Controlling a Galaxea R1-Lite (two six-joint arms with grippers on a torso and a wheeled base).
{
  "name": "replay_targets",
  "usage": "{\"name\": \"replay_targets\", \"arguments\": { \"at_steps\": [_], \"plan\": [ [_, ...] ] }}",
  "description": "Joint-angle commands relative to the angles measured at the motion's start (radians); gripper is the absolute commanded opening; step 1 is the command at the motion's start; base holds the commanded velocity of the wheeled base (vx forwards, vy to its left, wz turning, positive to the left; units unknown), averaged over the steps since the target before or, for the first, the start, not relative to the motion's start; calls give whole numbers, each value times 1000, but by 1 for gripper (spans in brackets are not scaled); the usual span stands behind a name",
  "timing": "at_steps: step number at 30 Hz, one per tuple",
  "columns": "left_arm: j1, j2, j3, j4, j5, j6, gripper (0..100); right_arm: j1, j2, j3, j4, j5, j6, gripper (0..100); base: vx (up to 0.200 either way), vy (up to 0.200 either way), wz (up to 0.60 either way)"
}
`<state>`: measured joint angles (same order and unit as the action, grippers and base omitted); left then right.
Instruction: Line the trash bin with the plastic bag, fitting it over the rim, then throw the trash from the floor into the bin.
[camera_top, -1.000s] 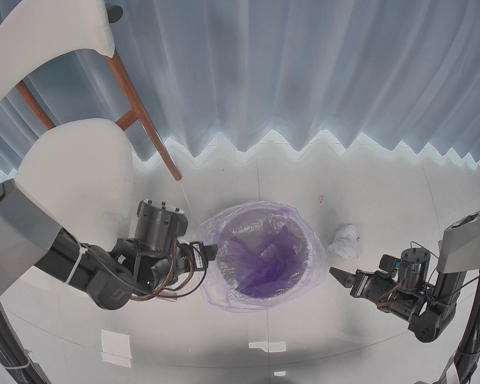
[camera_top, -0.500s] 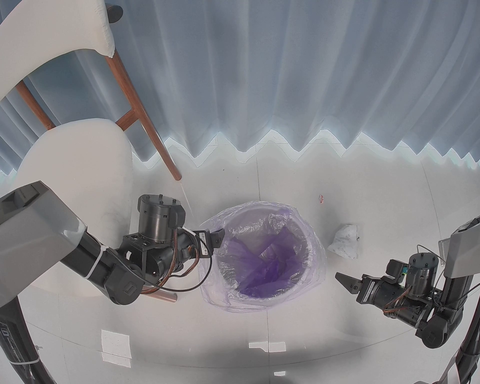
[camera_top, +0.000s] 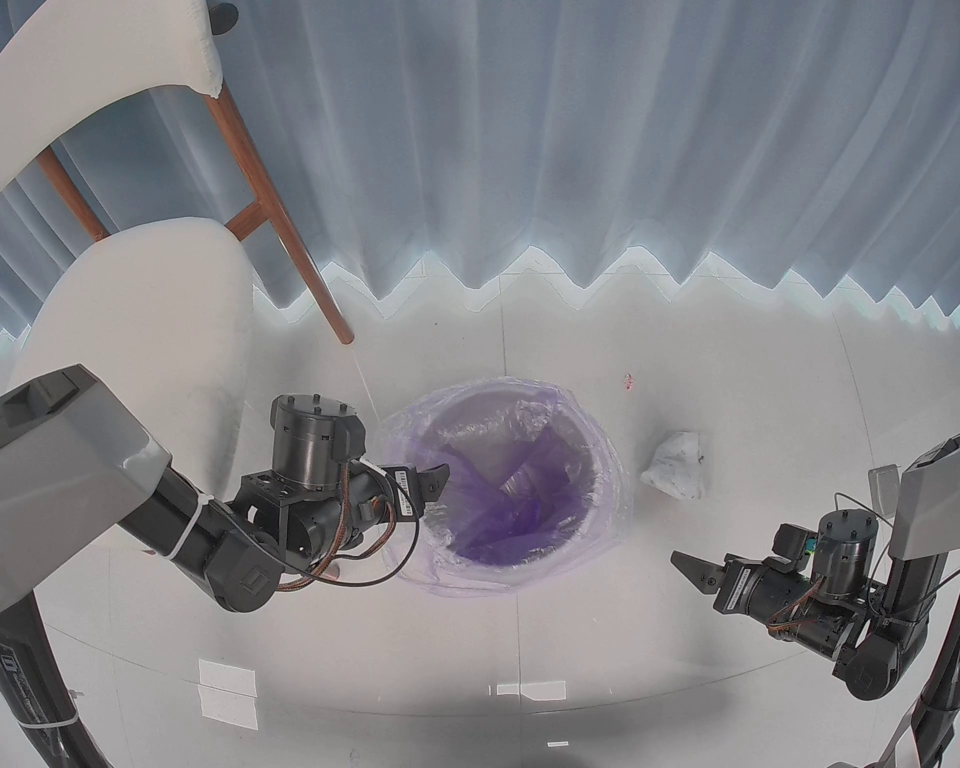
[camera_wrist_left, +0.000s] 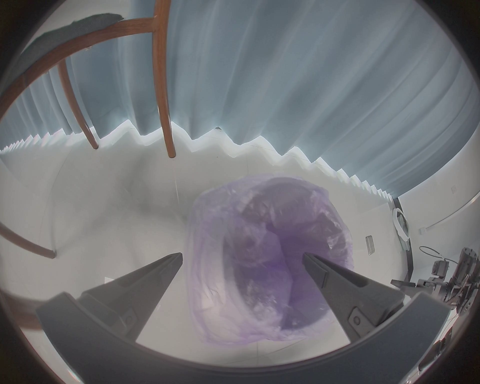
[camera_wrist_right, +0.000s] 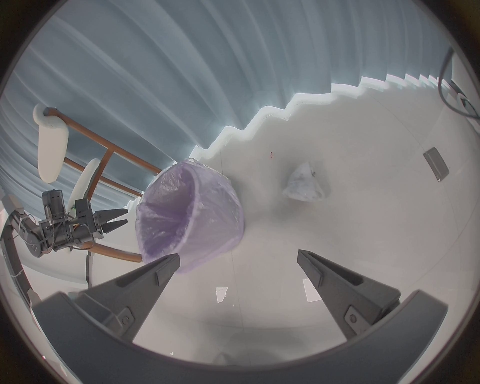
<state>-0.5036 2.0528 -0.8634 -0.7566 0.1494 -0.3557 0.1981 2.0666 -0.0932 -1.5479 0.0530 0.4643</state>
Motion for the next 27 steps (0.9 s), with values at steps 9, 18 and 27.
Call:
{"name": "replay_targets", "arguments": {
  "at_steps": [9, 18, 27],
  "plan": [
    [91, 0, -80, -49, 13, 6, 100, 32, 0, 40, -15, -12, 5, 100, -22, -22, 0],
    [131, -8, -60, -72, 6, 116, 100, 32, 4, 38, -15, -12, 4, 100, 111, 0, 0],
    [117, 9, -77, -79, 18, 113, 100, 44, 4, 40, -15, -18, 7, 100, 156, 0, 0]
  ]
}}
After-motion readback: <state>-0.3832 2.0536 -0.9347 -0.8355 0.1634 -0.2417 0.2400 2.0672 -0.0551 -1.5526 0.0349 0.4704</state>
